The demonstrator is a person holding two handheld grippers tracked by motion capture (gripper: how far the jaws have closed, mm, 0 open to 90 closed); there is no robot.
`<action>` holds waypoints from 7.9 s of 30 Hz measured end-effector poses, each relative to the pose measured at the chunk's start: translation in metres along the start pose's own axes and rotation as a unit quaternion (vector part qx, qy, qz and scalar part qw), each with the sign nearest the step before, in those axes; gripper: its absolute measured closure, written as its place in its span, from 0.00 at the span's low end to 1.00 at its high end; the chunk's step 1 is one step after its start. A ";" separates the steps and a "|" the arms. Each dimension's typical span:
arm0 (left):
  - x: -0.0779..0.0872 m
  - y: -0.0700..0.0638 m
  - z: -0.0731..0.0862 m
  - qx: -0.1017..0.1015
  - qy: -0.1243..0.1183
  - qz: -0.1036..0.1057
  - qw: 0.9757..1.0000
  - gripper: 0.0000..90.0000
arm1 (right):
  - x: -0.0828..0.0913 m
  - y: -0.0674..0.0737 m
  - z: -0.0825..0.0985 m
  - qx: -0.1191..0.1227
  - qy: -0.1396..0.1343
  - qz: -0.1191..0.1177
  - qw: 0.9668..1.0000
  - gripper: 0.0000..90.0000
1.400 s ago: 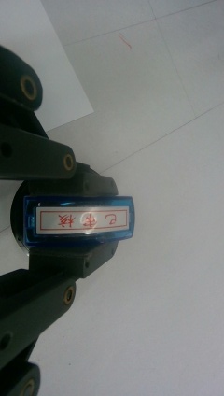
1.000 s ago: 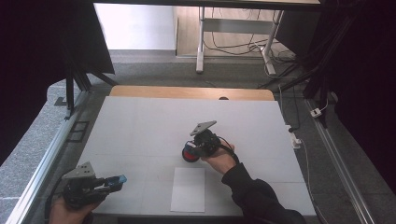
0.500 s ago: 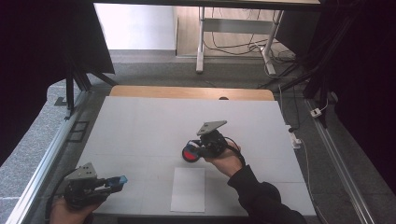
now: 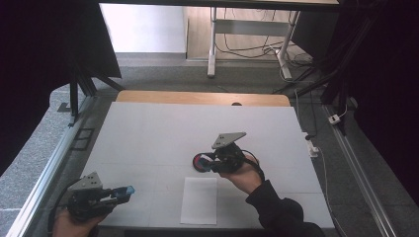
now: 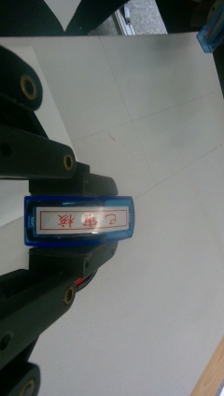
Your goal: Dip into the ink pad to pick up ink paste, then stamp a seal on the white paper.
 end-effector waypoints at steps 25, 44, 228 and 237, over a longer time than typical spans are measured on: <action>0.000 -0.001 0.000 -0.002 -0.002 0.001 1.000 0.76 | 0.024 0.028 0.007 -0.002 -0.021 -0.031 0.999 0.79; 0.001 0.000 0.000 -0.001 -0.002 0.002 1.000 0.76 | 0.016 0.039 0.017 0.009 0.003 -0.040 0.999 0.79; -0.001 -0.001 0.000 -0.004 0.004 0.004 1.000 0.76 | 0.031 0.034 0.001 0.016 -0.048 -0.026 0.998 0.79; -0.001 -0.001 0.000 -0.005 0.004 0.004 1.000 0.76 | 0.038 0.035 -0.004 0.019 -0.061 -0.028 0.998 0.79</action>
Point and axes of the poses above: each handheld gripper's, and its own axes: x roughly backward along the jaws, z roughly out of its underside, y roughly to its left, the point moved 6 cm from there along -x, roughly forward along the jaws, and after that the axes turned 1 degree about -y, right-handed, at the moved point
